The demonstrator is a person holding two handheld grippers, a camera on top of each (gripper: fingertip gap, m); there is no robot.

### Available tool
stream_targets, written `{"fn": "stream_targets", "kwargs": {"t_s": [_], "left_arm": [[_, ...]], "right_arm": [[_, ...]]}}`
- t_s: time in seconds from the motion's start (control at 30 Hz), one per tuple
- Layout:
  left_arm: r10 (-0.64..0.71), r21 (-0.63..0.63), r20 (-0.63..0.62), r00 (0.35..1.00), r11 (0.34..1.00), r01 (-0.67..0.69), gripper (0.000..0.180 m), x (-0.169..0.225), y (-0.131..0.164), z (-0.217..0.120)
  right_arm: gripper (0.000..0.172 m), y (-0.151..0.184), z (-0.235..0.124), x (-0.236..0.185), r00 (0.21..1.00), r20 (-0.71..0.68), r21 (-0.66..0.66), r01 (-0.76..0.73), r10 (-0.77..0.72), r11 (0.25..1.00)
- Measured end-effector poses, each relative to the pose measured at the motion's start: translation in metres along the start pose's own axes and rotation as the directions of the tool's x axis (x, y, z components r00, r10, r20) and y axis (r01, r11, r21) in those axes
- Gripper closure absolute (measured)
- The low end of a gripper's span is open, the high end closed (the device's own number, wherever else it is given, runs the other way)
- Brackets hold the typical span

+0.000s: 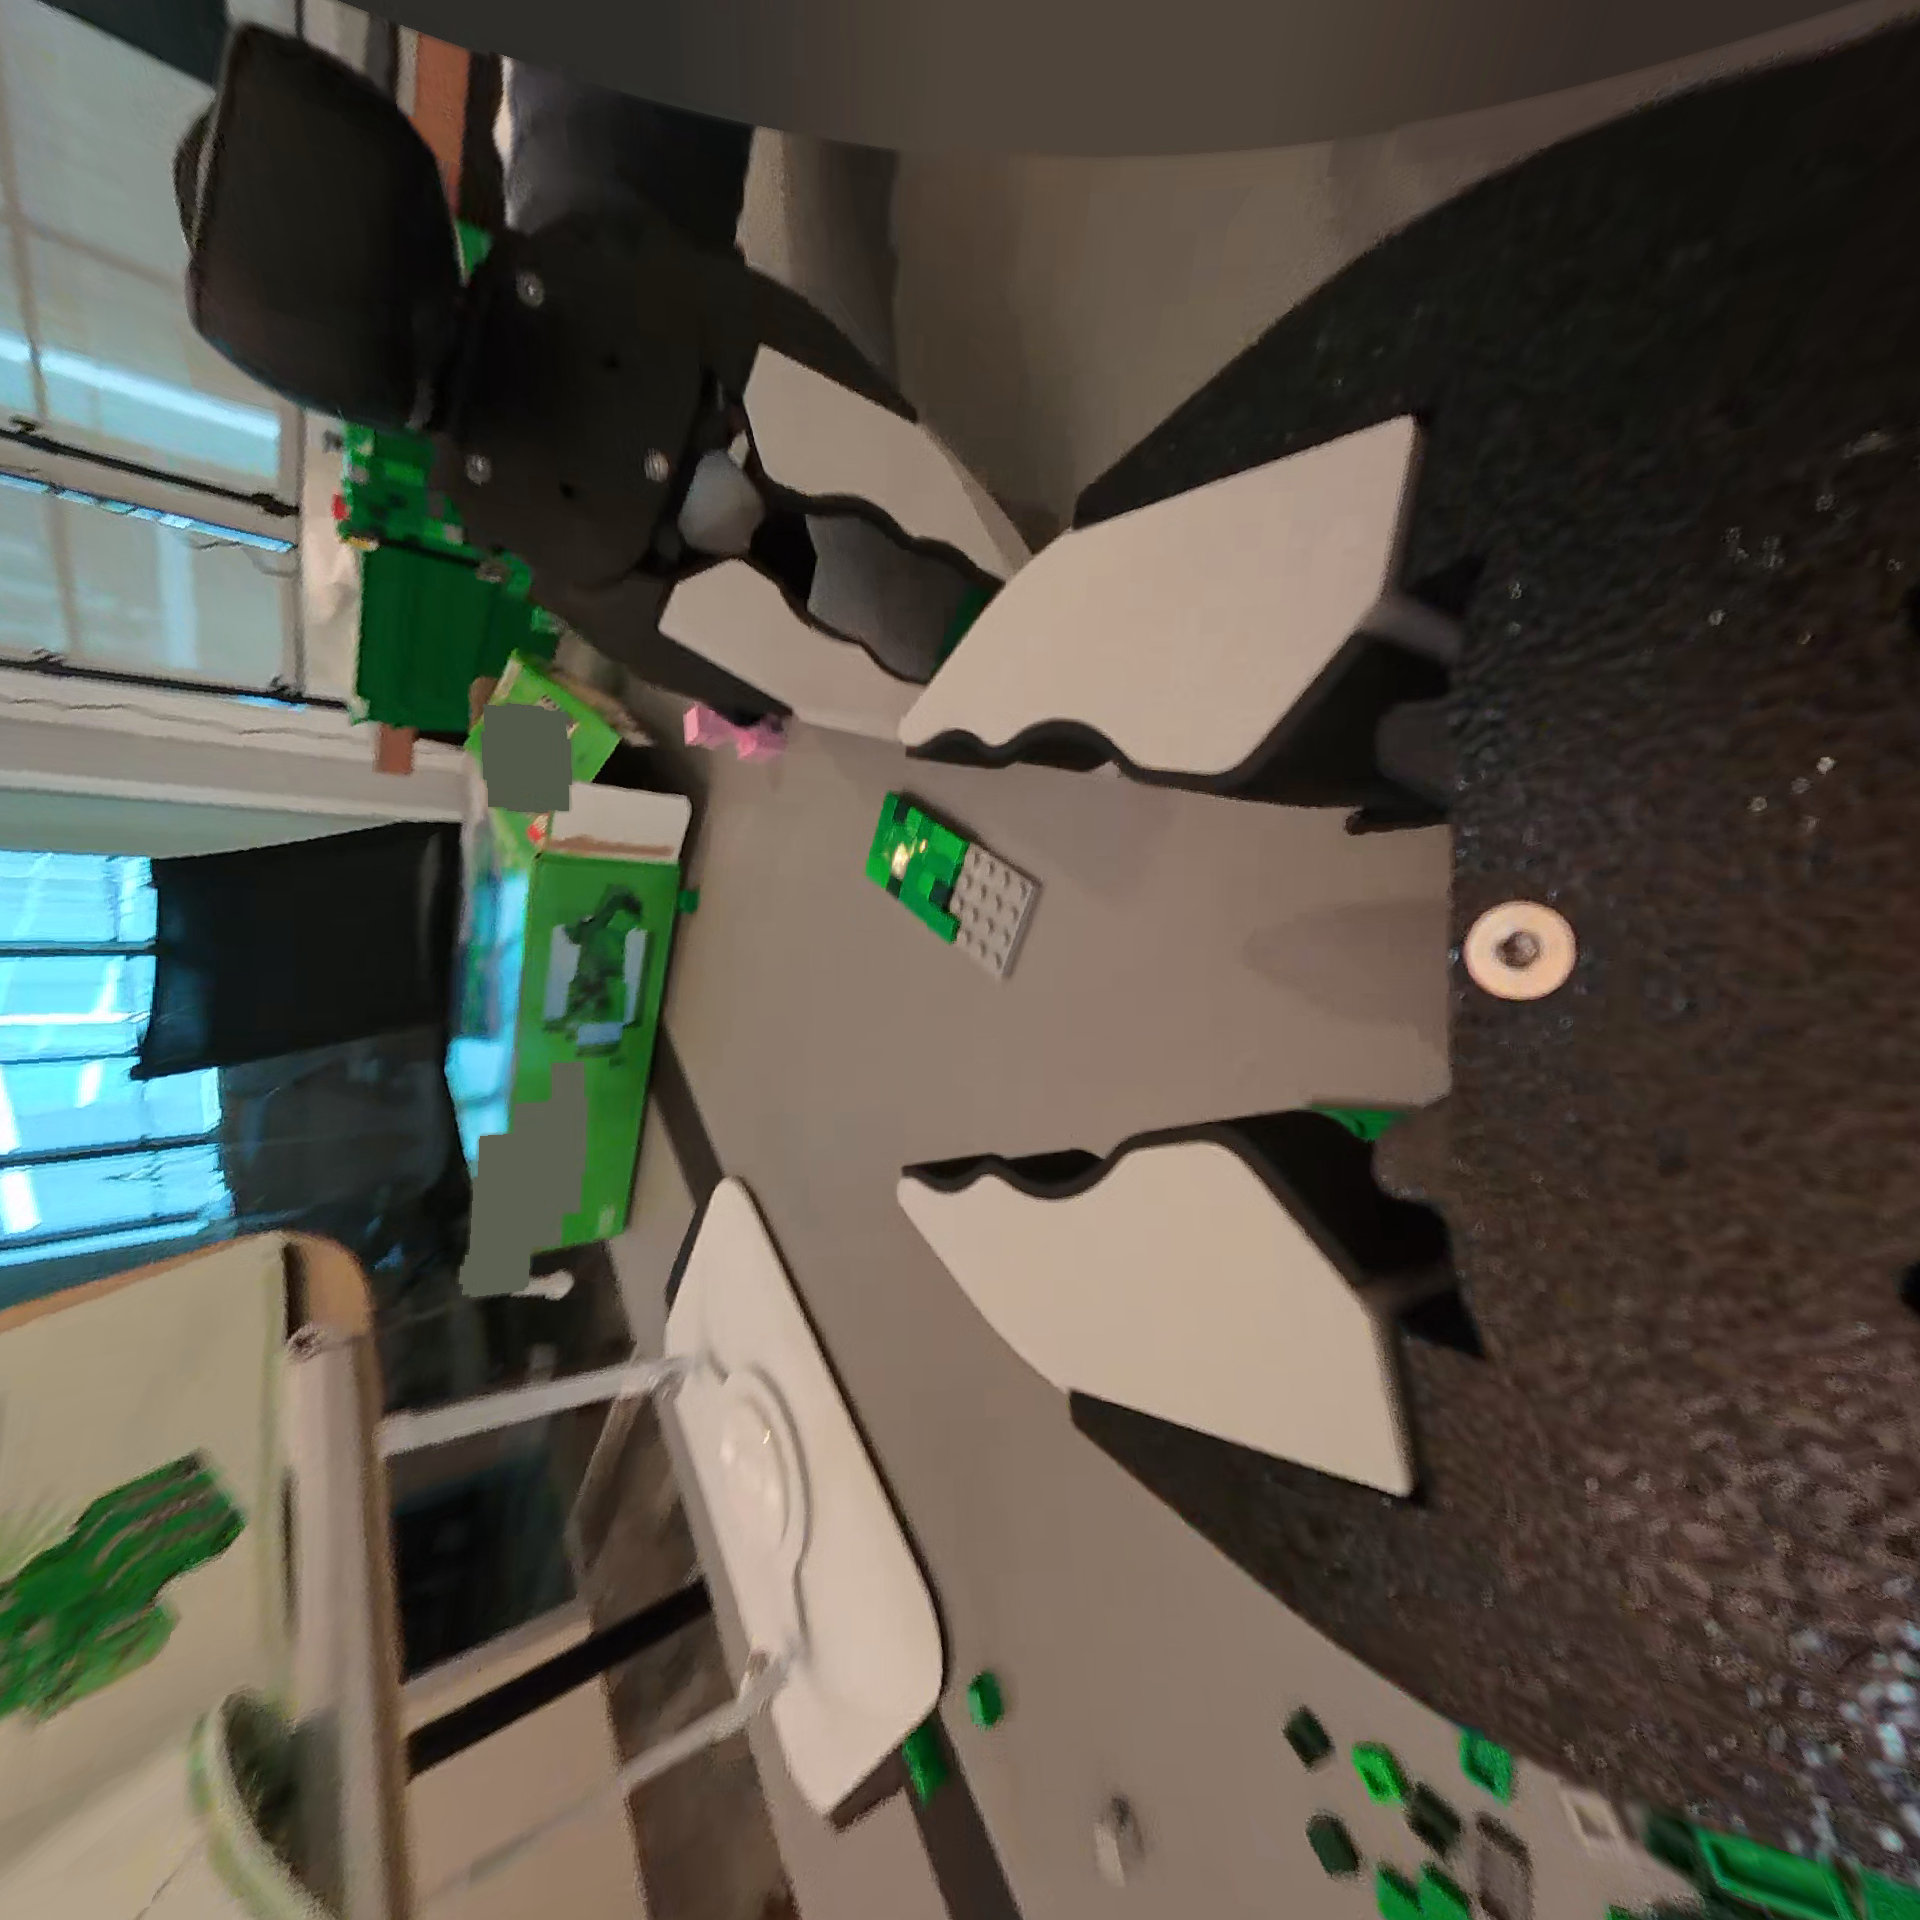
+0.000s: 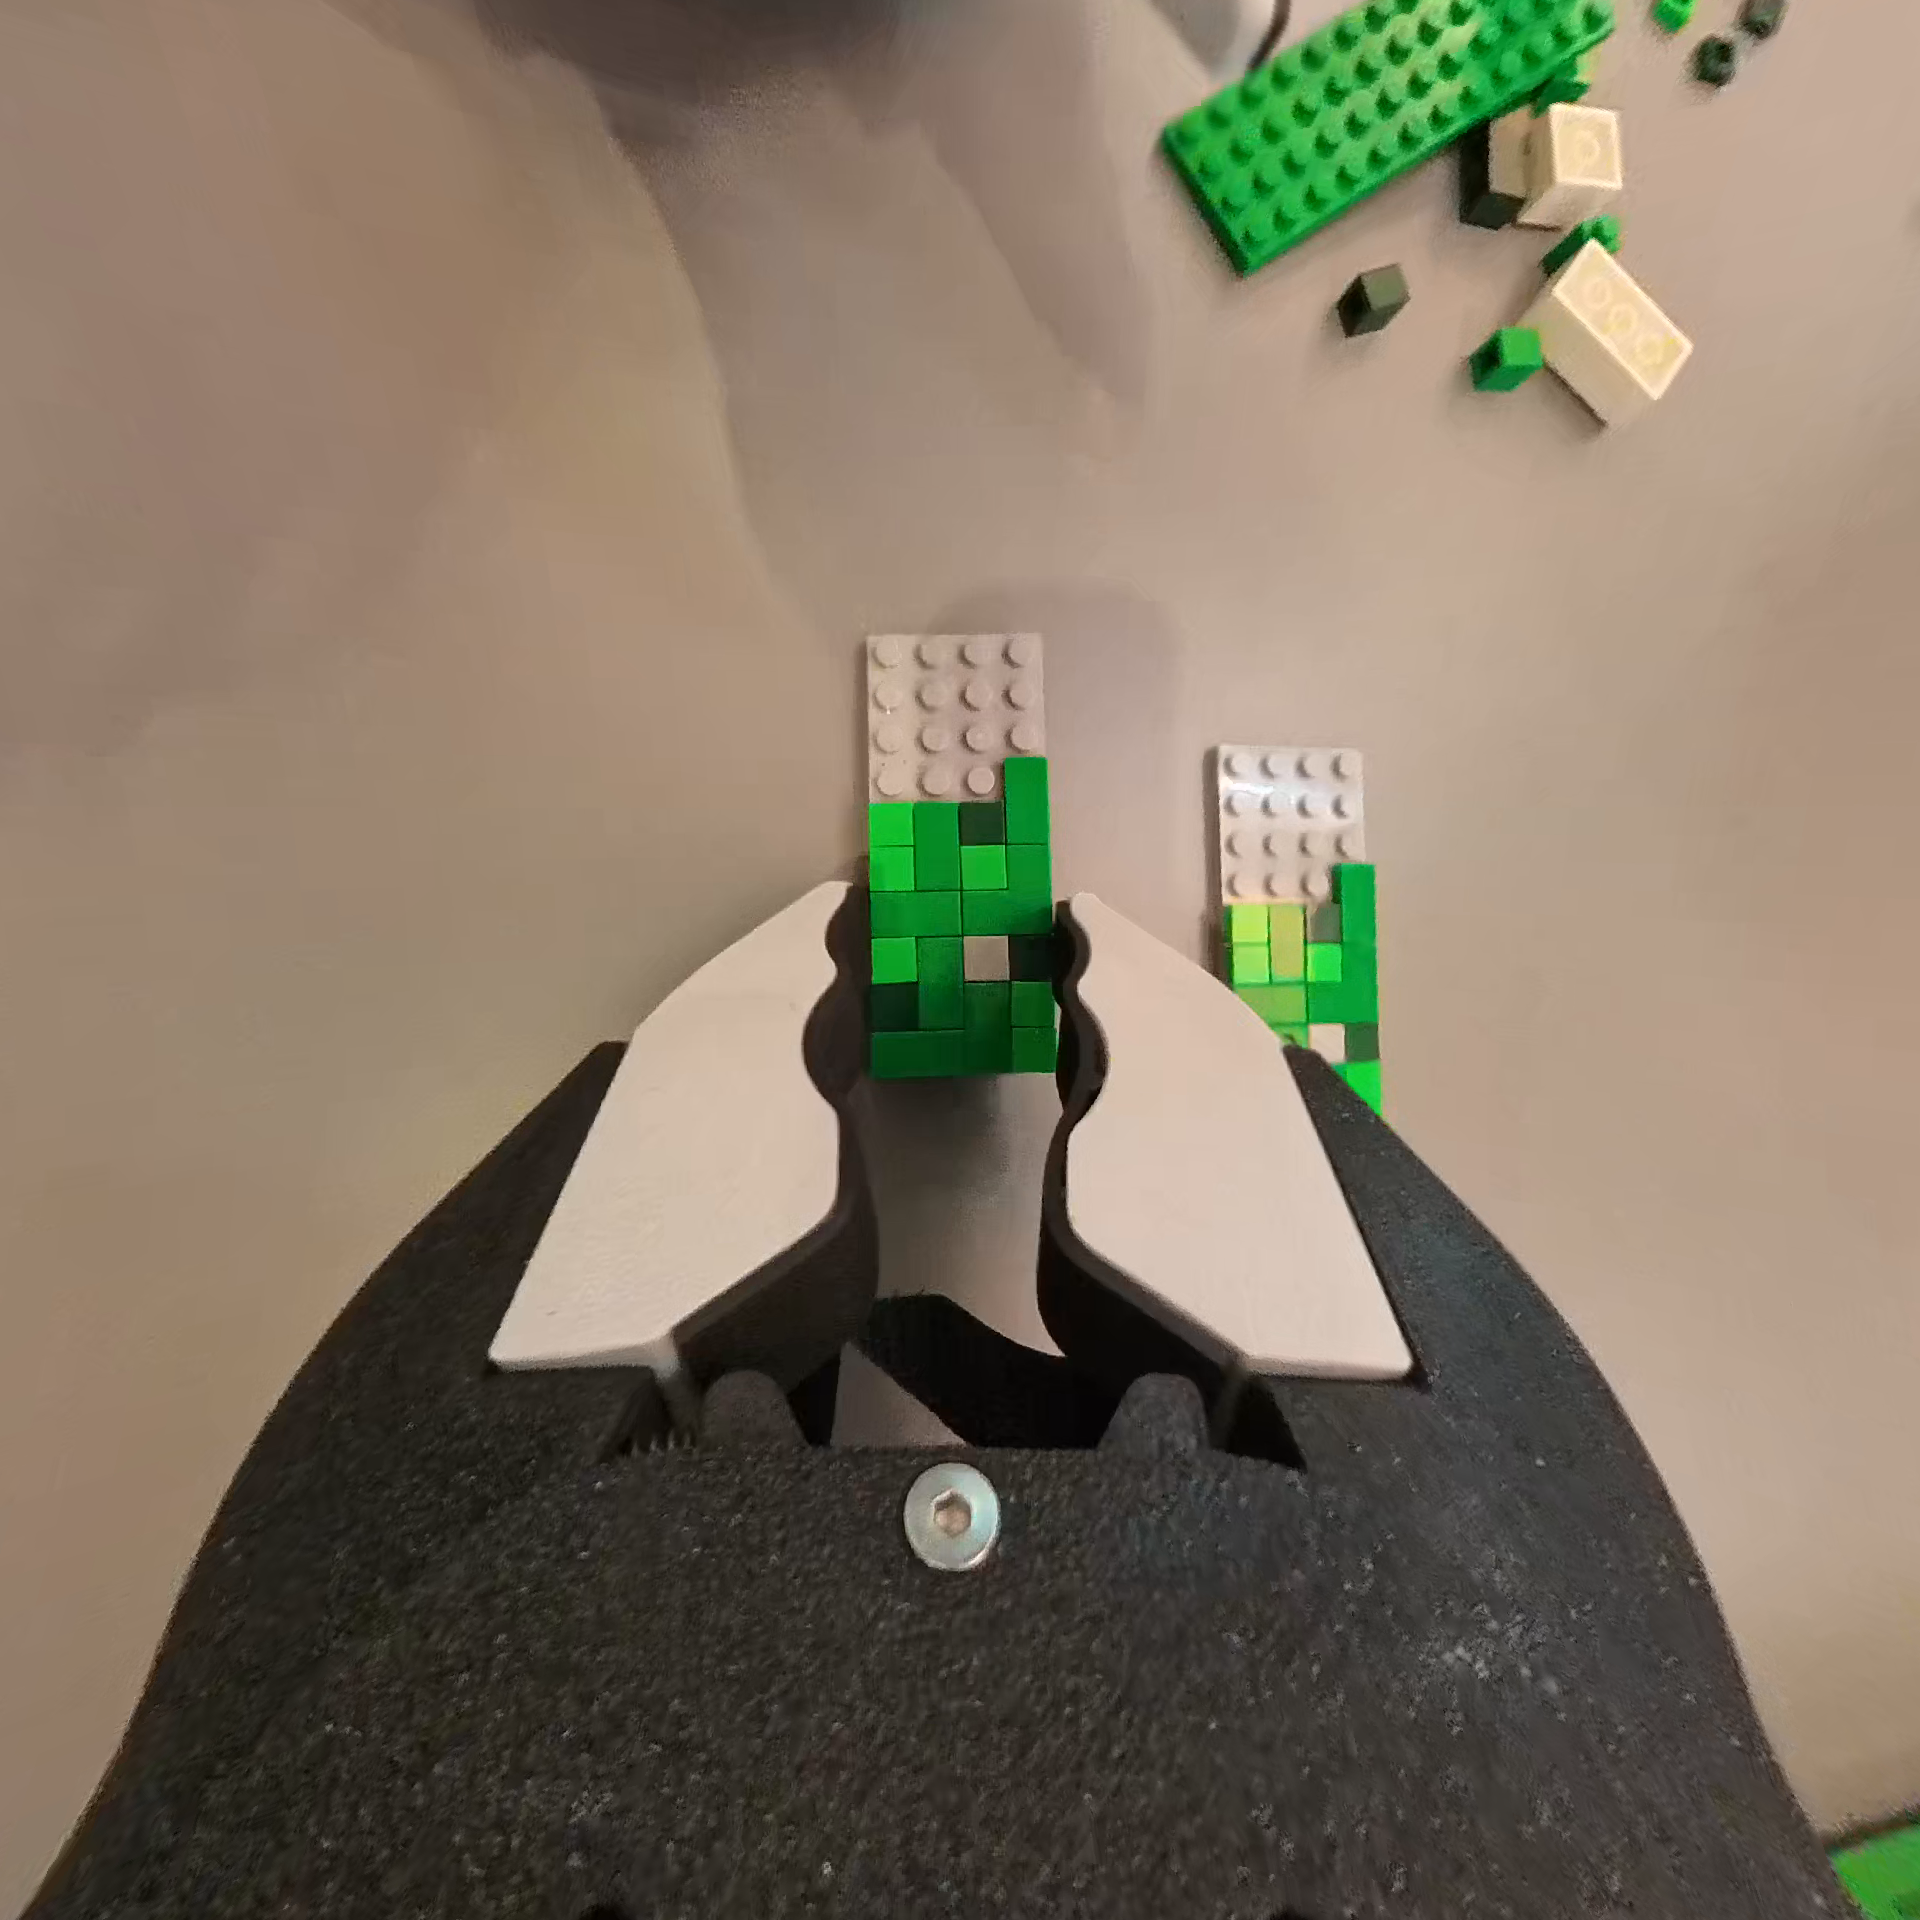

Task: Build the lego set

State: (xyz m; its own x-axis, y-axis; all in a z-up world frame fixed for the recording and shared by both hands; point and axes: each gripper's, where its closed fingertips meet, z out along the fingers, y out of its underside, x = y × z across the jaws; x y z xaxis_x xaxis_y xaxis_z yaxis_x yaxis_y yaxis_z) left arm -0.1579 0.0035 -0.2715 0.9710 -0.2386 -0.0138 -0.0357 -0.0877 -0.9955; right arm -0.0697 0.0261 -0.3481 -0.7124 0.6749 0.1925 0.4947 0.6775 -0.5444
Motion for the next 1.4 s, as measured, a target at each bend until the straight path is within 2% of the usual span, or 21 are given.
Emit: {"fn": "stream_targets", "kwargs": {"t_s": [0.13, 0.2, 0.27, 0.37, 0.43, 0.5, 0.57, 0.63, 0.7, 0.8, 0.9, 1.03, 1.4], "left_arm": [[0.017, 0.139, 0.087, 0.996, 0.99, -0.029, 0.109, -0.015, -0.02, -0.017], [0.017, 0.184, 0.109, 0.994, 0.982, -0.036, 0.112, -0.019, -0.026, -0.021], [0.022, 0.209, 0.108, 0.994, 0.977, -0.045, 0.115, -0.018, -0.03, -0.024], [0.054, 0.216, 0.107, 0.993, 0.973, -0.076, 0.116, -0.014, -0.032, -0.023], [0.077, 0.207, 0.112, 0.991, 0.973, -0.099, 0.117, -0.012, -0.031, -0.022], [0.099, 0.2, 0.115, 0.988, 0.972, -0.12, 0.119, -0.009, -0.031, -0.021], [0.128, 0.206, 0.145, 0.981, 0.966, -0.156, 0.126, -0.01, -0.034, -0.023], [0.185, 0.259, 0.218, 0.958, 0.936, -0.24, 0.137, -0.011, -0.046, -0.033], [0.219, 0.298, 0.256, 0.942, 0.909, -0.292, 0.138, -0.009, -0.055, -0.04], [0.243, 0.274, 0.215, 0.946, 0.915, -0.297, 0.137, -0.002, -0.051, -0.032], [0.27, 0.239, 0.2, 0.942, 0.919, -0.315, 0.138, 0.0, -0.045, -0.025], [0.259, 0.247, 0.197, 0.945, 0.92, -0.304, 0.141, -0.001, -0.046, -0.026], [0.14, 0.25, 0.182, 0.973, 0.951, -0.183, 0.151, -0.015, -0.04, -0.027]], "right_arm": [[0.136, -0.004, -0.022, 0.011, 0.988, -0.117, 0.053, -0.098, 0.103, 0.994], [0.135, -0.007, -0.034, 0.02, 0.96, -0.173, 0.114, -0.202, 0.22, 0.973], [0.133, -0.012, -0.042, 0.033, 0.897, -0.247, 0.218, -0.318, 0.367, 0.923], [0.134, -0.02, -0.051, 0.057, 0.746, -0.362, 0.465, -0.376, 0.56, 0.801], [0.135, -0.015, -0.057, 0.071, 0.631, -0.48, 0.541, -0.334, 0.609, 0.772], [0.137, -0.008, -0.071, 0.085, 0.479, -0.6, 0.598, -0.264, 0.641, 0.757], [0.143, -0.001, -0.087, 0.092, 0.337, -0.631, 0.681, -0.191, 0.699, 0.707], [0.143, -0.002, -0.09, 0.092, 0.326, -0.619, 0.712, -0.152, 0.715, 0.686], [0.144, 0.004, -0.091, 0.092, 0.289, -0.666, 0.686, -0.124, 0.688, 0.717], [0.145, 0.005, -0.091, 0.092, 0.285, -0.691, 0.67, -0.095, 0.665, 0.737], [0.147, 0.0, -0.087, 0.088, 0.321, -0.682, 0.675, -0.069, 0.657, 0.735], [0.147, -0.005, -0.083, 0.086, 0.353, -0.678, 0.674, -0.053, 0.645, 0.737], [0.151, -0.006, -0.079, 0.081, 0.376, -0.675, 0.672, -0.042, 0.635, 0.739]]}}
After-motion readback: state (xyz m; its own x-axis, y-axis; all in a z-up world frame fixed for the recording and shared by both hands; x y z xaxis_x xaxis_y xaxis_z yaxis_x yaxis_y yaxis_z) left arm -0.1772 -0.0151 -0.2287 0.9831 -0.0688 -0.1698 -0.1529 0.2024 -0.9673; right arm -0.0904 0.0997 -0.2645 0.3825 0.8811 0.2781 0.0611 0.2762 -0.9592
